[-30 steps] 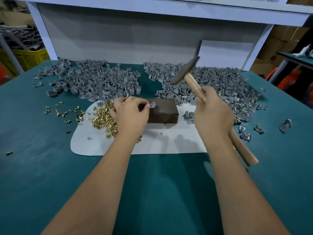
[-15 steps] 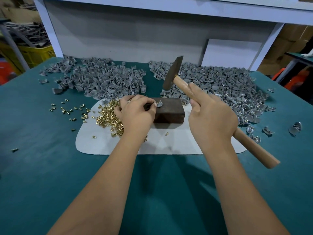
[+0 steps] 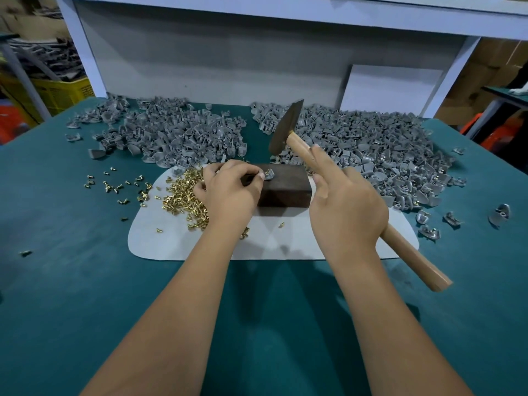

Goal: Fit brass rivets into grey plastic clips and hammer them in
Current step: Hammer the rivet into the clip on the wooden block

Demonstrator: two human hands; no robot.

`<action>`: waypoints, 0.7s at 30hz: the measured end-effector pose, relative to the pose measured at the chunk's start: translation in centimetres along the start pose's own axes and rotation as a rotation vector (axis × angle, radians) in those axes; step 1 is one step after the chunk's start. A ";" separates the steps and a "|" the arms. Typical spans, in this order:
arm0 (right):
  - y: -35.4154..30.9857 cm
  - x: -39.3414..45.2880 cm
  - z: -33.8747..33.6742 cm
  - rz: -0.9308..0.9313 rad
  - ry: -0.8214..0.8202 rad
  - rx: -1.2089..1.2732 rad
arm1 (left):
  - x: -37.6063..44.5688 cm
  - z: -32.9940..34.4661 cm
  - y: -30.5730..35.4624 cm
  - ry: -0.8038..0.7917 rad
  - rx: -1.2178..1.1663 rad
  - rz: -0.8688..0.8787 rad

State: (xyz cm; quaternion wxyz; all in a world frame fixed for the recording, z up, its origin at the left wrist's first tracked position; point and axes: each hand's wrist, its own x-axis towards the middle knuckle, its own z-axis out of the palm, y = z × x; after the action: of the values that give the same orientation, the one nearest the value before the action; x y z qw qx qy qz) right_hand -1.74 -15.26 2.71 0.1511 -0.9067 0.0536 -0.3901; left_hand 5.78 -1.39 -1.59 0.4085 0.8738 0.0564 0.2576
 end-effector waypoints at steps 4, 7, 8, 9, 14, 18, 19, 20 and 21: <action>0.0 0.1 0.0 -0.036 -0.156 -0.059 | -0.1 0.0 -0.2 -0.013 -0.002 0.010; -0.1 0.4 -0.2 0.005 -0.091 -0.059 | -0.1 0.0 0.0 -0.019 -0.001 -0.004; -0.2 0.4 -0.3 0.016 -0.052 -0.054 | -0.1 0.0 0.0 -0.019 0.004 -0.010; -0.2 0.4 -0.4 0.017 -0.035 -0.053 | -0.1 0.0 0.0 -0.020 0.009 -0.012; 0.0 0.2 -0.3 -0.009 -0.220 -0.120 | -0.1 -0.1 -0.2 -0.038 0.002 -0.004; -0.1 0.5 -0.5 0.030 -0.070 -0.055 | -0.1 -0.1 0.0 -0.018 -0.003 -0.005; 0.0 0.4 -0.5 0.027 -0.066 -0.050 | 0.0 -0.1 0.1 -0.019 -0.001 -0.004; 0.1 0.4 -0.4 0.019 -0.099 -0.063 | 0.0 -0.1 0.1 -0.024 -0.001 -0.003; 0.0 0.3 -0.3 0.012 -0.162 -0.092 | 0.0 -0.1 0.0 -0.029 0.000 -0.003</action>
State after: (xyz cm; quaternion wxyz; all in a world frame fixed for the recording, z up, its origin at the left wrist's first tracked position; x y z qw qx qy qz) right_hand -1.78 -15.43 3.10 0.1156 -0.9409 0.0644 -0.3118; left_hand 5.71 -1.37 -1.51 0.4098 0.8773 0.0517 0.2442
